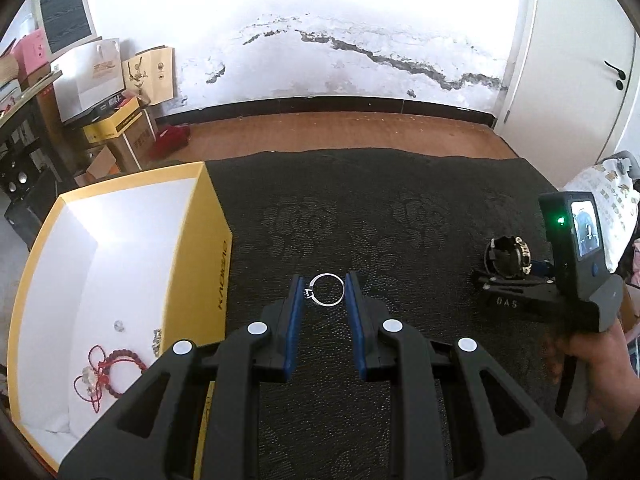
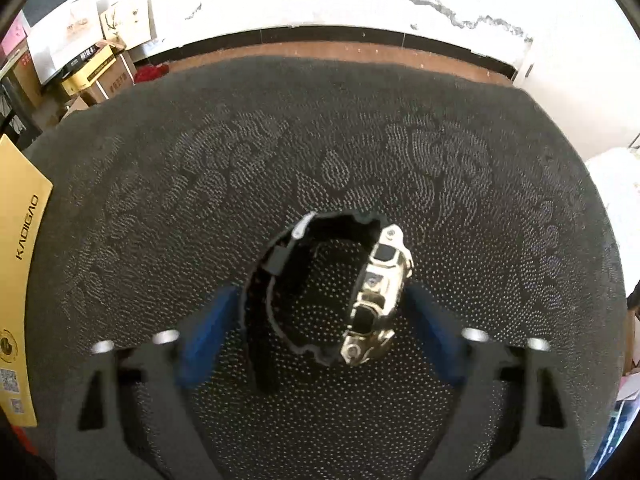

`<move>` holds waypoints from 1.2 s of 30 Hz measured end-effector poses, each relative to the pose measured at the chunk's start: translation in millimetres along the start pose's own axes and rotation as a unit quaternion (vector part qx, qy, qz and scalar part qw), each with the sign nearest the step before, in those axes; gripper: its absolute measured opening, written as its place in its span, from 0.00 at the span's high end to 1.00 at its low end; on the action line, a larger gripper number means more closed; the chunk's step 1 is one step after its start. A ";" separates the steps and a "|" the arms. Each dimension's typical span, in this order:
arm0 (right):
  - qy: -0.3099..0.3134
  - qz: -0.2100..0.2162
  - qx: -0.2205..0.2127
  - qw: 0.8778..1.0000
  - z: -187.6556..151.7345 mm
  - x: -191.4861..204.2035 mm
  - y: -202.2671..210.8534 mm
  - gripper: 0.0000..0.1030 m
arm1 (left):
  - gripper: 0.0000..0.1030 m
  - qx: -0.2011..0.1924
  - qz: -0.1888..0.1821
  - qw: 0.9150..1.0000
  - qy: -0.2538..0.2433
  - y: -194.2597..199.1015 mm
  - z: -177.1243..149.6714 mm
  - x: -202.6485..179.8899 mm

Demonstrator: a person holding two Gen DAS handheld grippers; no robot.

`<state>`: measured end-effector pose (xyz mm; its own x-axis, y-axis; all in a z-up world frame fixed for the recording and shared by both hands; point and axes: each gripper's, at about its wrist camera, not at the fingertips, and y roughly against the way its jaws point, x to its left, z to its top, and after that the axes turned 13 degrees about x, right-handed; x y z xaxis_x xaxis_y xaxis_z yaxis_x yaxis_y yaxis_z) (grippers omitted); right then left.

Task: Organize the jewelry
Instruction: 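Carry the ring with the left tool into the box and release it while the right tool lifts the watch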

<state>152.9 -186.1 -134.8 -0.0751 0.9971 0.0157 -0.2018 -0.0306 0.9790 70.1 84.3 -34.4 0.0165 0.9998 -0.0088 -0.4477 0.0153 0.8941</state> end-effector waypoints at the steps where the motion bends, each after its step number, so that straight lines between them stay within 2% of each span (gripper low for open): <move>1: -0.001 0.001 0.000 1.000 0.2 1.7 2.6 0.40 | 0.79 -0.001 0.001 1.000 0.001 0.8 0.0 0.8; 8: -0.004 0.011 -0.005 1.000 -1.2 8.3 12.6 0.45 | 0.79 -0.004 0.009 1.000 0.003 7.6 -0.7 7.0; 13: 0.027 0.027 -0.034 0.999 -5.0 35.1 46.3 0.45 | 0.79 -0.012 0.013 1.000 0.014 22.9 -0.2 24.6; 18: 0.071 0.045 -0.074 0.994 -12.4 77.8 94.4 0.45 | 0.79 -0.026 0.019 0.999 0.036 49.3 -5.2 52.6; 22: 0.115 0.064 -0.113 0.985 -20.6 124.6 138.5 0.45 | 0.79 -0.033 0.032 0.997 0.062 64.2 -13.7 88.8; 26: 0.157 0.085 -0.131 0.975 -31.5 172.0 169.2 0.45 | 0.79 -0.034 0.049 0.994 0.093 72.5 -23.4 128.4; 32: 0.215 0.108 -0.148 0.959 -45.9 254.8 195.8 0.45 | 0.79 -0.020 0.084 0.987 0.134 72.5 -44.8 187.3; 36: 0.244 0.119 -0.145 0.951 -58.2 294.0 198.0 0.45 | 0.79 -0.001 0.098 0.983 0.155 66.0 -66.2 221.0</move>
<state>34.1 97.0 51.8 -0.5823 0.8104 0.0644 -0.3783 -0.3403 0.8609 -14.9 307.0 -7.0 -0.3429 0.9389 0.0279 -0.4166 -0.1787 0.8913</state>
